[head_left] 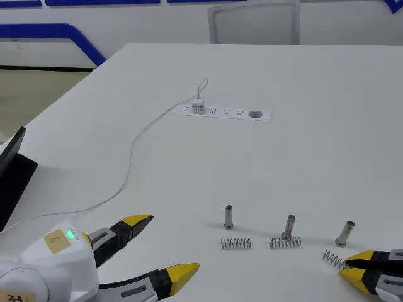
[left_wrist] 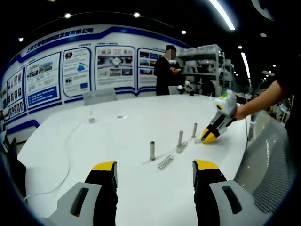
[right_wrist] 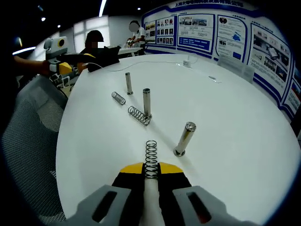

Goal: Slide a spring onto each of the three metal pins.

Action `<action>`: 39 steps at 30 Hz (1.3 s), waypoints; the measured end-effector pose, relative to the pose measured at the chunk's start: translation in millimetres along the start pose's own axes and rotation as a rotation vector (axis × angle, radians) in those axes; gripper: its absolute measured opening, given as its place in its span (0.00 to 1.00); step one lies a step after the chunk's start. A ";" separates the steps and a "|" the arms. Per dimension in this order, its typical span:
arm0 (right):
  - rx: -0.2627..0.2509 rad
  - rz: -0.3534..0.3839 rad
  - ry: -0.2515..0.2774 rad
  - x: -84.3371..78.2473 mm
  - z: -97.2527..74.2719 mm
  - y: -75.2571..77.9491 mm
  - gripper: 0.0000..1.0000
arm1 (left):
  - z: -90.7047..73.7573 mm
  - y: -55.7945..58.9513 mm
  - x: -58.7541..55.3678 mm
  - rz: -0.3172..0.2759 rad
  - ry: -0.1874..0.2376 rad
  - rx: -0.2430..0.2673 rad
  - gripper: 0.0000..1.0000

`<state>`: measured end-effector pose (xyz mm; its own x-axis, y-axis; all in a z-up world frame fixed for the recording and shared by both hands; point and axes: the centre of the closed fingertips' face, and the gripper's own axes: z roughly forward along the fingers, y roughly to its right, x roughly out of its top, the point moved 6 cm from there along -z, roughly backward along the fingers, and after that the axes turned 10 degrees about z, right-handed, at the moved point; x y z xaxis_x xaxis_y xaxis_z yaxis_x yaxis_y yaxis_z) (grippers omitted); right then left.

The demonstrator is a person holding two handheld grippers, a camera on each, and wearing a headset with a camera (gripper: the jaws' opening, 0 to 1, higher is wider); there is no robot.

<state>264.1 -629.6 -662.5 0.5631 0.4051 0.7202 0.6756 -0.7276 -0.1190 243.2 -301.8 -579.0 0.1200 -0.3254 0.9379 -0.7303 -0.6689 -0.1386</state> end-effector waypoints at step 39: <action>0.068 -0.229 0.089 81.5 -66.8 -50.4 0.10 | 34.1 27.7 44.2 0.071 0.063 -0.231 0.62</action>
<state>244.1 -596.9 -552.2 0.3495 0.5024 0.7908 0.8128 -0.5824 0.0108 251.2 -357.5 -552.3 0.0264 -0.3194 0.9473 -0.8707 -0.4728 -0.1352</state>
